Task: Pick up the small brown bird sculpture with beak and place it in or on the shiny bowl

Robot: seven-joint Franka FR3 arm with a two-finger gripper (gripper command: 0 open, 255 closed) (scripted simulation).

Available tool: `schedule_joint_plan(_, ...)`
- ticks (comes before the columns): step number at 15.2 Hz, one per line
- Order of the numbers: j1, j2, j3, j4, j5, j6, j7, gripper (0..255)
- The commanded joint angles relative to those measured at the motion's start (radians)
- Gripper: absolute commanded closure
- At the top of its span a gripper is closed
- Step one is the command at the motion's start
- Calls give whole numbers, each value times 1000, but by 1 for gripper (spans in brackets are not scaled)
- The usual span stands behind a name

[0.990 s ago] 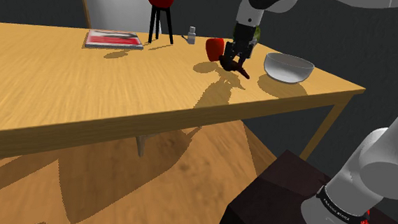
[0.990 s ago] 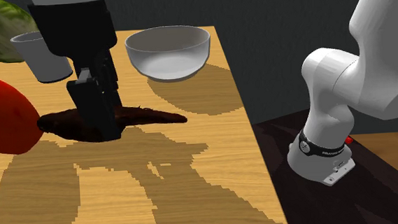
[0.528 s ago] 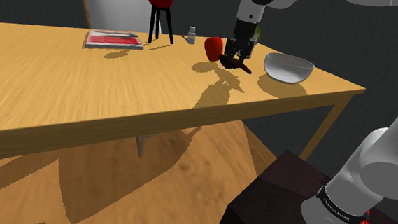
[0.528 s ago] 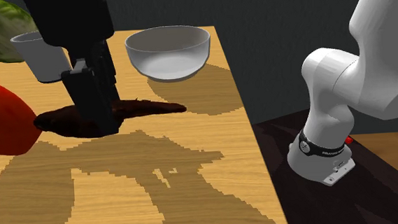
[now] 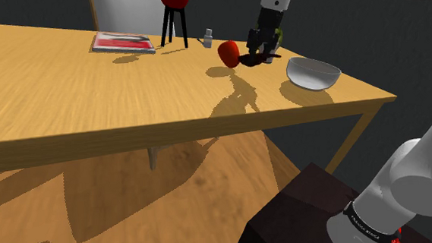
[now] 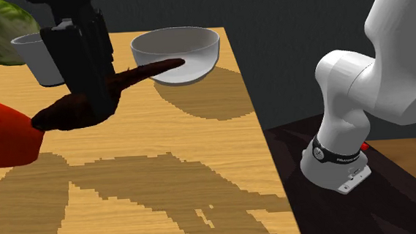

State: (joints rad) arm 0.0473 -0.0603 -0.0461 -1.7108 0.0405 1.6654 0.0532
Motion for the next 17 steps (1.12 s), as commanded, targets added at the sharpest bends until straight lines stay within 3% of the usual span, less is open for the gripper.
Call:
schedule_joint_plan(1, 1, 8, 1, 39, 0, -31, 3, 255)
schedule_joint_plan(17, -2, 92, -2, 365, 5, -273, 9, 255)
